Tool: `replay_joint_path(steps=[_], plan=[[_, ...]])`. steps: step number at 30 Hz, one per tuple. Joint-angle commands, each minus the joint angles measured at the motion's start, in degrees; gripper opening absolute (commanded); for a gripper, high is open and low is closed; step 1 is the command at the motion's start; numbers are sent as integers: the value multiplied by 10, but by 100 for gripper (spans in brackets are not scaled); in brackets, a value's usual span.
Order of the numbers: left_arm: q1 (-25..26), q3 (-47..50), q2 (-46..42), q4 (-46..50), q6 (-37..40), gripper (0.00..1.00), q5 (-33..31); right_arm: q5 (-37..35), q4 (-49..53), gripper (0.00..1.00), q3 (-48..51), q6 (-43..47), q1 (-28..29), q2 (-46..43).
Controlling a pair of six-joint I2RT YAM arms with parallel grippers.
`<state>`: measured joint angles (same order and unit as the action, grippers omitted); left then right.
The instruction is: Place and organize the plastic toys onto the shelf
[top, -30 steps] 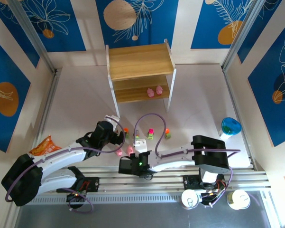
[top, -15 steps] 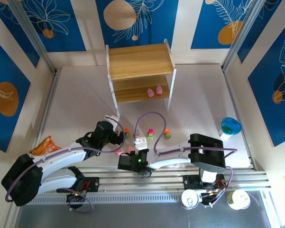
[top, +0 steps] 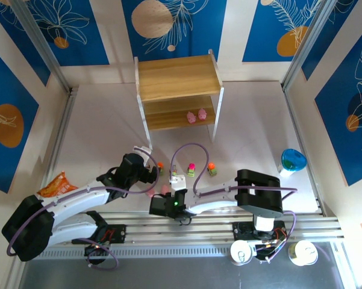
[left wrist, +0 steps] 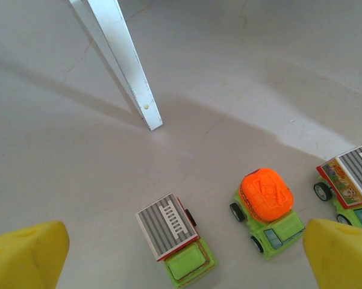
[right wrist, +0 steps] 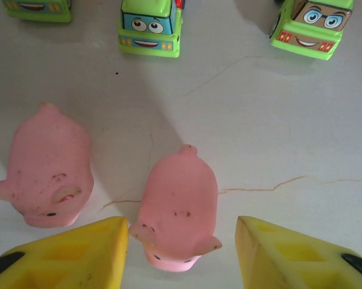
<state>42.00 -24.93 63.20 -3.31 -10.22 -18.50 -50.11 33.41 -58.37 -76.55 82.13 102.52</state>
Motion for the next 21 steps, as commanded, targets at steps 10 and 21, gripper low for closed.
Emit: replay_joint_path(steps=[10, 21], plan=[[-5, -15, 2, 14, -7, 100, 6, 4, -13, 46, 8, 5, -8, 15], [-4, -14, 3, 13, -7, 99, 7, 12, -15, 45, 11, 1, -12, 17]])
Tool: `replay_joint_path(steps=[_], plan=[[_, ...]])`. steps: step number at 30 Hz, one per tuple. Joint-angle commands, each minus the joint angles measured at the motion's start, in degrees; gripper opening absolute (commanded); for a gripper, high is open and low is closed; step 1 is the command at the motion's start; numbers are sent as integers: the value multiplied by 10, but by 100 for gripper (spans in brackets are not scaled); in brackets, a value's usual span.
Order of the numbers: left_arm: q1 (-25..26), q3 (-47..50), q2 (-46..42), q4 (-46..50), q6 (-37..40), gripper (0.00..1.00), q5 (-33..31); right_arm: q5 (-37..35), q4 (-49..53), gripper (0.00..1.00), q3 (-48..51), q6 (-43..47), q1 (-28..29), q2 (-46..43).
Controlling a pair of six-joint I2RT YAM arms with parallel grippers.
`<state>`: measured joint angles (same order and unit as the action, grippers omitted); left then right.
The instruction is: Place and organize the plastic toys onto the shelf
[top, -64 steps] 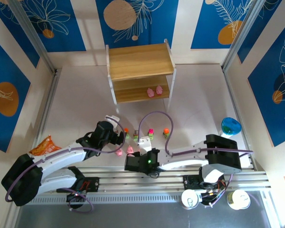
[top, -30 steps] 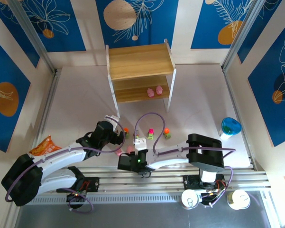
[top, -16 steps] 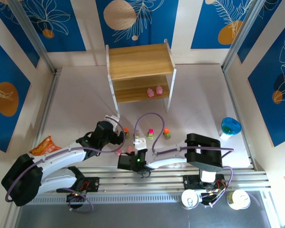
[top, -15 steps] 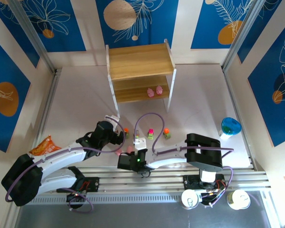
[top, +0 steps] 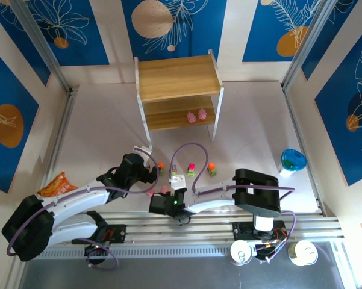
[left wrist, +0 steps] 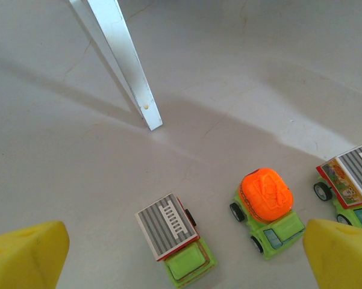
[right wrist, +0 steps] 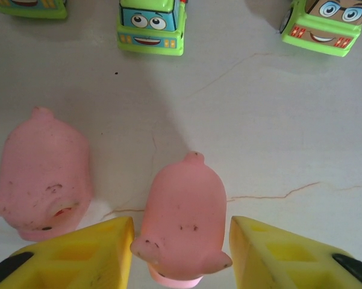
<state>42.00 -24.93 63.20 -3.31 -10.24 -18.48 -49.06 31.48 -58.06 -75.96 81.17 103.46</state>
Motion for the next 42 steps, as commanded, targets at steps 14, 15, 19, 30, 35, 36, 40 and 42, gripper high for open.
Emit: replay_joint_path(steps=[14, 15, 19, 30, 35, 36, 40, 42], plan=[[-5, -14, 5, 12, -8, 100, 9, 14, -4, 41, 12, -3, -10, 10], [-4, -14, 5, 12, -8, 99, 9, 14, -4, 41, 11, -3, -10, 10], [-4, -14, 6, 12, -8, 99, 9, 14, -4, 38, 13, -5, -11, 10], [-5, -6, -3, -4, 0, 99, 35, -32, 25, 34, 14, -7, 8, -18], [-4, 18, -41, -47, 6, 100, 91, -53, 30, 33, 31, -4, 11, -56], [-4, 21, -49, -52, 7, 100, 96, -59, 36, 33, 32, -3, 11, -66], [-3, 28, -62, -65, 10, 100, 118, -91, 59, 33, 30, 14, 7, -99], [0, 28, -61, -70, 12, 100, 128, -95, 58, 33, 32, 32, -3, -116]])
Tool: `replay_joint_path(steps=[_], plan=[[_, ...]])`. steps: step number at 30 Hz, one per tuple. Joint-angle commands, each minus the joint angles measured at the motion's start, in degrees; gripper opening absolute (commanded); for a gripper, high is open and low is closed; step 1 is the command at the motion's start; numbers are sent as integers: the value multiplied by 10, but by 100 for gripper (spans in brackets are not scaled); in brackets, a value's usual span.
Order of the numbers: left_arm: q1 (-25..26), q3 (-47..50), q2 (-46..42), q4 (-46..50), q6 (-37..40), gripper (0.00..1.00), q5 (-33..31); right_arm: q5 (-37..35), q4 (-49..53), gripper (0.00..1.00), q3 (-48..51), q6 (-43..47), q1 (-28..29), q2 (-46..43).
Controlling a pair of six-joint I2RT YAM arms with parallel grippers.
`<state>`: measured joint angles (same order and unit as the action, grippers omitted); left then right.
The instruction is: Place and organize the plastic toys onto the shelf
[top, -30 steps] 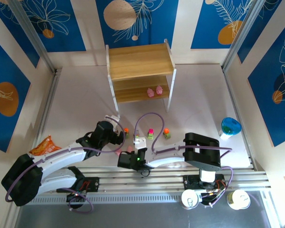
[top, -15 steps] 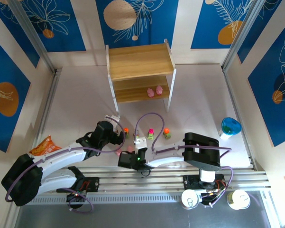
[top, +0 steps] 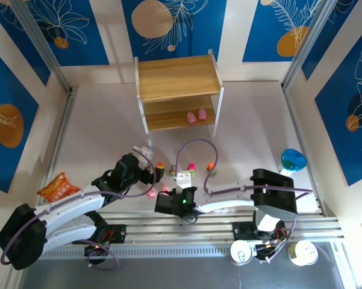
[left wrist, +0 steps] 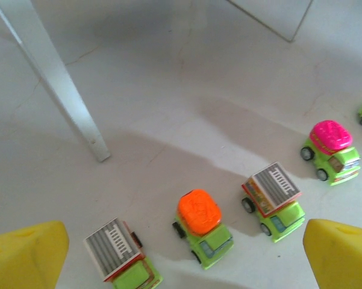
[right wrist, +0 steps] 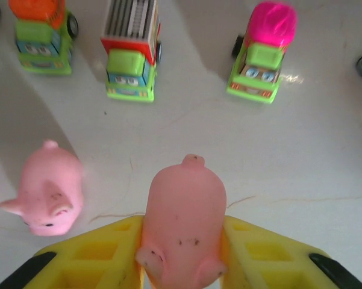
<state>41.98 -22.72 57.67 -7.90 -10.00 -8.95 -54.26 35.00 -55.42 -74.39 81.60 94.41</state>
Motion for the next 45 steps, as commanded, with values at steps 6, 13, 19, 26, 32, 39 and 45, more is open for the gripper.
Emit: replay_joint_path(steps=[6, 13, 19, 26, 32, 39, 45], plan=[[8, 6, -8, -31, 17, 100, 46, -44, -6, 33, 23, 86, -50, -88], [25, 5, -4, -40, 28, 100, 57, -10, -62, 33, 34, 193, -121, -153], [35, -5, 12, -34, 37, 100, 43, 21, -108, 32, 20, 281, -176, -177], [44, -11, 17, -22, 47, 100, 15, 54, -141, 33, -28, 372, -227, -168], [55, -17, 26, -16, 56, 100, -3, 93, -153, 33, -78, 421, -270, -136], [65, -26, 37, -6, 62, 100, -28, 129, -165, 33, -140, 469, -300, -84], [66, -28, 37, 1, 60, 100, -42, 143, -170, 33, -180, 495, -324, -51]])
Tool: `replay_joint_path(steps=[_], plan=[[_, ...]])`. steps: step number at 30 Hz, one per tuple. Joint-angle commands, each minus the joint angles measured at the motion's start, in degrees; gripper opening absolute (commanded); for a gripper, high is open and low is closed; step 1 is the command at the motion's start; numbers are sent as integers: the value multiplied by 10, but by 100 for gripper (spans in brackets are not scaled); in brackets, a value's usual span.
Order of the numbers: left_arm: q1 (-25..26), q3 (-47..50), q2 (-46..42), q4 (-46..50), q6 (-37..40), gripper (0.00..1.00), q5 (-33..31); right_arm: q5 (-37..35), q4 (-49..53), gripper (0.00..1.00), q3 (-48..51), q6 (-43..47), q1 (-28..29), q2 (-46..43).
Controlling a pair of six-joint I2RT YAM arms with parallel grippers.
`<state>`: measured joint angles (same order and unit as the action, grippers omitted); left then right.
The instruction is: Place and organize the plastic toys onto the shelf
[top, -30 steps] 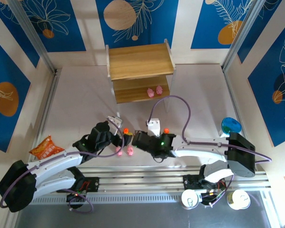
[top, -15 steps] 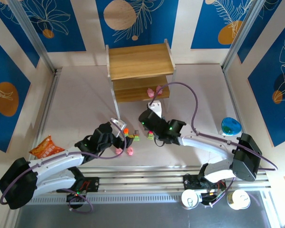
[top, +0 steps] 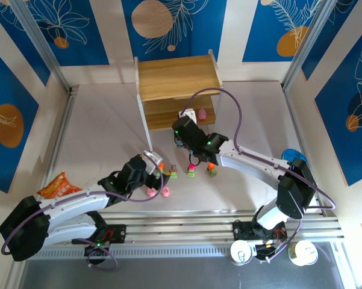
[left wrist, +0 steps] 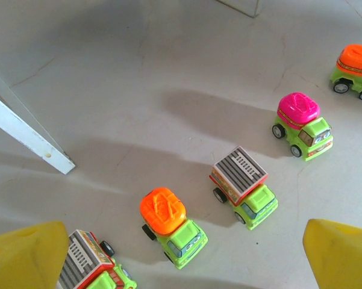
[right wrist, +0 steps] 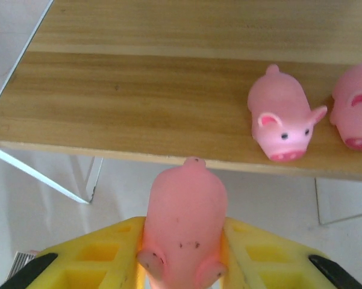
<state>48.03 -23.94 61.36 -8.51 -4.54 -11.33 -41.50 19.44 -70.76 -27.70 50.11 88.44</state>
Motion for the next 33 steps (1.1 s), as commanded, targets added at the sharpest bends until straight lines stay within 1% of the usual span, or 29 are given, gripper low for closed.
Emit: replay_joint_path(steps=[1, 10, 16, 33], plan=[[5, -15, 0, 8, 4, 100, -23, 16, -15, 33, -32, 31, -13, 13], [5, -21, 10, 17, -2, 100, -40, 28, -16, 34, -69, 41, -32, 56], [5, -10, -14, 20, -5, 100, -73, 24, -29, 34, -80, 37, -36, 80], [4, -12, -7, 18, -3, 100, -79, 27, -40, 34, -105, 45, -57, 116]])
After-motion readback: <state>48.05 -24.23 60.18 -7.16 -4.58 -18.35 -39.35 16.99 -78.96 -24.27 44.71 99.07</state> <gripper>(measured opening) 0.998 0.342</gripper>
